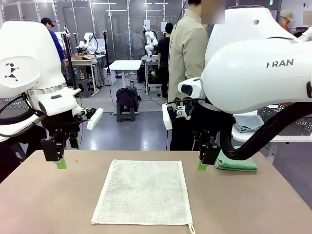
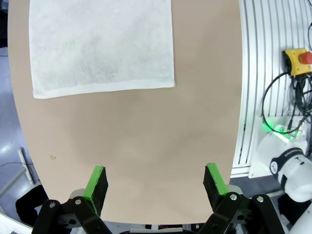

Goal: Fold the towels and place them in the basket.
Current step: When a person lays out a Towel with hook on the table, fold it in half twice.

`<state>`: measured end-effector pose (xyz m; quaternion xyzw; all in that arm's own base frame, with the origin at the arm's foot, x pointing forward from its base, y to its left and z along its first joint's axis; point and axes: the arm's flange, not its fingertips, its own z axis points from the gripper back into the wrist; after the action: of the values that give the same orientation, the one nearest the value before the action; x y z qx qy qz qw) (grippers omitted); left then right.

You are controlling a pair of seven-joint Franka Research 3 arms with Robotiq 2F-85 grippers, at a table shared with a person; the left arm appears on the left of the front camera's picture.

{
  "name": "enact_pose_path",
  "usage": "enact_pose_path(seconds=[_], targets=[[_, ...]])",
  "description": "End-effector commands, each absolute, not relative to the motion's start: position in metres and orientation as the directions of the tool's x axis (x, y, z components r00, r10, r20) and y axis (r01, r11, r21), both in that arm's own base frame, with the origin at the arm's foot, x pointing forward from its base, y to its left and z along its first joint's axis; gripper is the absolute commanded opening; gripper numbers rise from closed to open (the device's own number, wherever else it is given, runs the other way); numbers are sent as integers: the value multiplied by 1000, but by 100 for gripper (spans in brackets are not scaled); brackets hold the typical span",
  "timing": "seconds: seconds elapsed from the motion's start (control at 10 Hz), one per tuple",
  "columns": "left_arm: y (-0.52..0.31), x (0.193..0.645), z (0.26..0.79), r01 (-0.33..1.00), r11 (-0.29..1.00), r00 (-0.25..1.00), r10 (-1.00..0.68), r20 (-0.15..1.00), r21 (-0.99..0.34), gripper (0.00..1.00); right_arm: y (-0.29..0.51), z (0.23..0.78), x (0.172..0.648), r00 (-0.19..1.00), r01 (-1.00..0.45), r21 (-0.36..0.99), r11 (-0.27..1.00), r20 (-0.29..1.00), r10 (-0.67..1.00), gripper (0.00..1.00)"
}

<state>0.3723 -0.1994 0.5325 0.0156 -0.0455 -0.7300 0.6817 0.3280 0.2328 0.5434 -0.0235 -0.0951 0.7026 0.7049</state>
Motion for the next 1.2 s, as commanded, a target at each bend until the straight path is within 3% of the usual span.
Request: enact_pose_path(seconds=[0.0, 0.5, 0.6, 0.7, 0.8, 1.1], targets=[[-200, 372, 532, 994, -68, -72, -997, 37, 87, 100, 232, 545, 326, -11, -986, -169, 6, 103, 995, 73], [-201, 372, 532, 994, -70, -74, -996, 41, 87, 100, 234, 544, 327, -7, -986, -169, 9, 98, 995, 73], [-221, 360, 536, 990, 30, 34, -999, -32, 137, 100, 247, 540, 327, -10, -983, -186, -5, 29, 1000, 73], [-234, 353, 537, 987, 37, 42, -999, -31, 158, 100, 256, 538, 326, -37, -979, -203, -28, 39, 999, 73], [-241, 350, 536, 991, -16, -17, -1000, 8, 136, 100, 261, 532, 328, -56, -977, -207, -49, 25, 998, 73], [-248, 341, 515, 988, -19, -23, -999, 22, 154, 100, 266, 508, 332, -16, -980, -197, -15, 2, 1000, 73]])
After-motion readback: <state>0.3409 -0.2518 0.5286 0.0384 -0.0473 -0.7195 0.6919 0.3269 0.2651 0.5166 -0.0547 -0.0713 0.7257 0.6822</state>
